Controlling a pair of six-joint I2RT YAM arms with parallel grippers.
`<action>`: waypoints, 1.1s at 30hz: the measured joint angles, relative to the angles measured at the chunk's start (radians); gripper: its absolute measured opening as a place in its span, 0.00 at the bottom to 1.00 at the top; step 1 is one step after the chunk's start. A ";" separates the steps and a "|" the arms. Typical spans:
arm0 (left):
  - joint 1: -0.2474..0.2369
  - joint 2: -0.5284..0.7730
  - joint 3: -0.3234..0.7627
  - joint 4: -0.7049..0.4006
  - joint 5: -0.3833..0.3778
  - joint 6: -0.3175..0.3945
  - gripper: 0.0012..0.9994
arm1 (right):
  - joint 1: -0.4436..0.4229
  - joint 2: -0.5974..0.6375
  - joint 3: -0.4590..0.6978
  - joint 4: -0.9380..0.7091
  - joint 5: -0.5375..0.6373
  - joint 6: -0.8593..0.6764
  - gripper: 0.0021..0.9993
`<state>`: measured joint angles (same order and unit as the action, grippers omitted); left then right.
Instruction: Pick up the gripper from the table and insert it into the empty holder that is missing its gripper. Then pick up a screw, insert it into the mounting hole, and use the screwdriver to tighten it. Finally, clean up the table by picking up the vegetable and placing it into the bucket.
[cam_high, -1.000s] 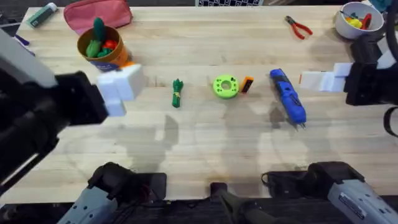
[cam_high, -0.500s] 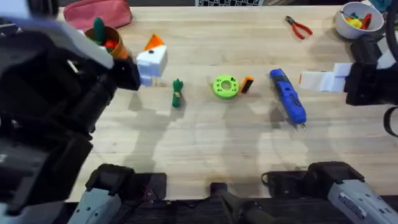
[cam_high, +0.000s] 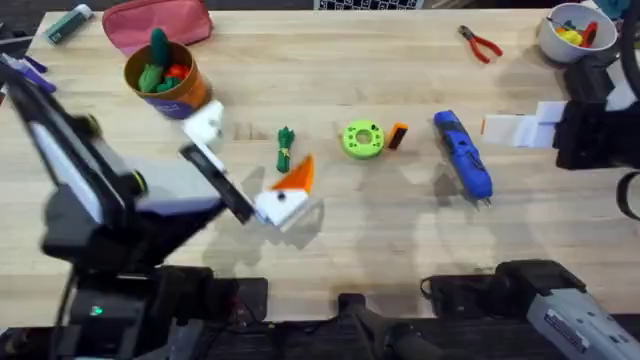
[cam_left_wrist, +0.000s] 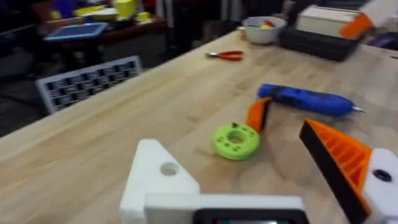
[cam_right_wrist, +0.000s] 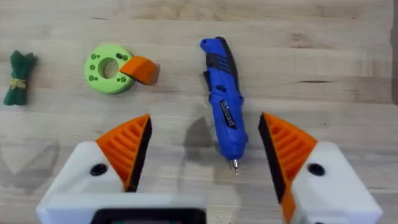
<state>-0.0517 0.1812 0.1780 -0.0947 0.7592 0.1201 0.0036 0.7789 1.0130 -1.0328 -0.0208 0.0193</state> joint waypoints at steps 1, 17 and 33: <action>0.000 -0.027 -0.027 0.001 0.030 -0.001 0.99 | 0.000 0.000 0.000 0.000 0.000 0.000 0.99; -0.024 -0.176 -0.169 0.050 0.224 -0.147 0.99 | 0.000 0.000 0.000 0.000 0.000 0.000 0.99; -0.024 -0.176 -0.166 -0.036 0.424 -0.058 0.99 | 0.000 0.000 0.000 0.000 0.000 0.000 0.99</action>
<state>-0.0761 0.0053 0.0120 -0.1307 1.1834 0.0618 0.0036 0.7788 1.0130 -1.0328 -0.0208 0.0193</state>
